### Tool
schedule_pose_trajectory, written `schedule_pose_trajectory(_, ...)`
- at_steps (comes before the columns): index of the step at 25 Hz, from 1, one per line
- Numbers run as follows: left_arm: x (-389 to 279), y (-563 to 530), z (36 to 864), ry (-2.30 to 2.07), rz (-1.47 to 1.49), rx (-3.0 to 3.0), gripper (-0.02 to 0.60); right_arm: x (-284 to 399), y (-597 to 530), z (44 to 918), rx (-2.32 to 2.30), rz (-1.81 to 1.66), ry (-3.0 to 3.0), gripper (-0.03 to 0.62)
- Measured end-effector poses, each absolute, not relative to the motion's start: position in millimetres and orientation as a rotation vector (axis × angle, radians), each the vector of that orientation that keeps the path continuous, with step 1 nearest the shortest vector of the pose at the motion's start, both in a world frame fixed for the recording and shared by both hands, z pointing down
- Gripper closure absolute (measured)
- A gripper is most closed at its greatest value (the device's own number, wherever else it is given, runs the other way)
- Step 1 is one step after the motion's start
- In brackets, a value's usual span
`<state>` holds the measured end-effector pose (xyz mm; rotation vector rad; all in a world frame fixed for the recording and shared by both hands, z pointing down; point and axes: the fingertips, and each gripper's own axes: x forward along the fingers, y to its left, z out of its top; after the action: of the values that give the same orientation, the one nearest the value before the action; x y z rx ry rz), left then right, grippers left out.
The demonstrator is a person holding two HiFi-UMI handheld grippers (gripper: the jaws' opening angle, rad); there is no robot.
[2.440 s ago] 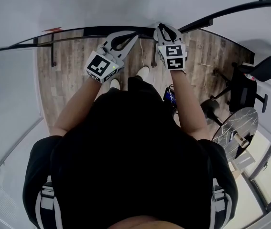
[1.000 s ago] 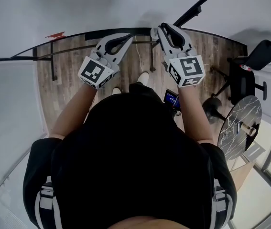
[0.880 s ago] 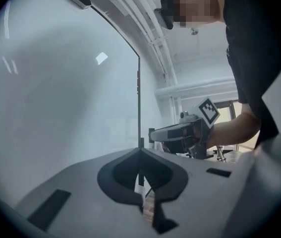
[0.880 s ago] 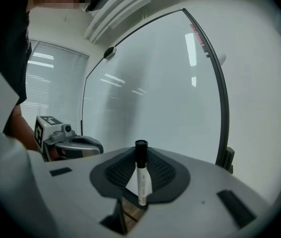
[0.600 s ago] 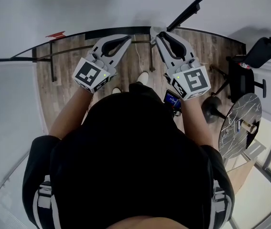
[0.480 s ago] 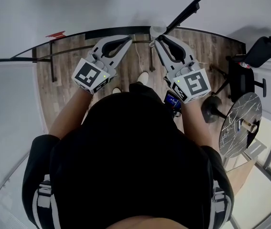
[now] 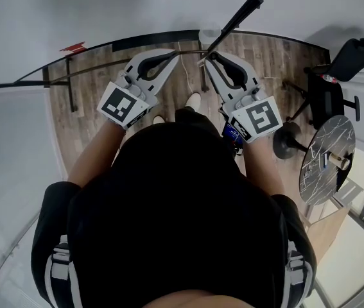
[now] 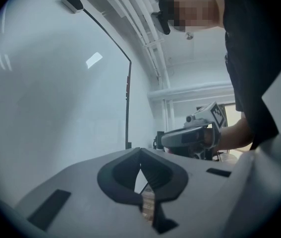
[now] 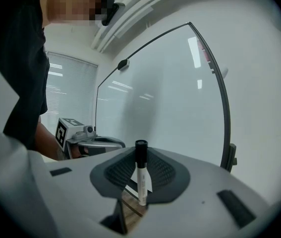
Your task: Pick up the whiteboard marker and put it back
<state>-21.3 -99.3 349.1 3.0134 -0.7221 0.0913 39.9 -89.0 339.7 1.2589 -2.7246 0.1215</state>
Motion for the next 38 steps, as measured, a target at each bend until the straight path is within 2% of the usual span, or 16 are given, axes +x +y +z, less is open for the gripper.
schedule_pose_trajectory(24,-9,-101,343,-0.703,0.057,3.038,0.578,51,-91,339,1.271,0.137,-2.728,0.528)
schedule_pose_trajectory(38,19,-133,349,-0.691,0.03,3.047,0.578,96,-140,351,1.382,0.075,-2.674,0.528)
